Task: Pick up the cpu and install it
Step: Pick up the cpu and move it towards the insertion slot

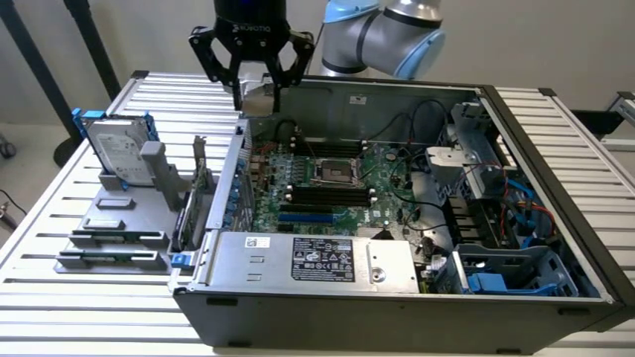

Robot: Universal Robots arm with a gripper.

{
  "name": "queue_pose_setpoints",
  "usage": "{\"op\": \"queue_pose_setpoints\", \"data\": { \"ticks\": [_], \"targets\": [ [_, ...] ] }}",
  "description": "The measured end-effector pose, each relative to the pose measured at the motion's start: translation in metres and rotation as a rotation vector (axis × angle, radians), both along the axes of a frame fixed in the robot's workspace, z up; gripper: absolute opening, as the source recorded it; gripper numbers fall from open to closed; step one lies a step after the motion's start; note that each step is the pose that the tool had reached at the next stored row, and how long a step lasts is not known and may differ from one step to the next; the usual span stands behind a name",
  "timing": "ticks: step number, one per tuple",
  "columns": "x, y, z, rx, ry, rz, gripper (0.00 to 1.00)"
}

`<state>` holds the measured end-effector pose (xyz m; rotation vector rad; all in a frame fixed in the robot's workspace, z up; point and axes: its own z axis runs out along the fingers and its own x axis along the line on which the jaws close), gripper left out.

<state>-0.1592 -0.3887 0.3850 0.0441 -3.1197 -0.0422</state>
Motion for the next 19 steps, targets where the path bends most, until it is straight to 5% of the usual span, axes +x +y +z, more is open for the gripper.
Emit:
{"op": "queue_pose_setpoints", "data": {
  "ticks": [12,19],
  "targets": [
    [0.039,0.0330,-0.0212,0.0001,0.0000,0.000,0.55],
    [0.070,0.0456,-0.0326,0.0001,0.0000,0.000,0.55]
  ]
}}
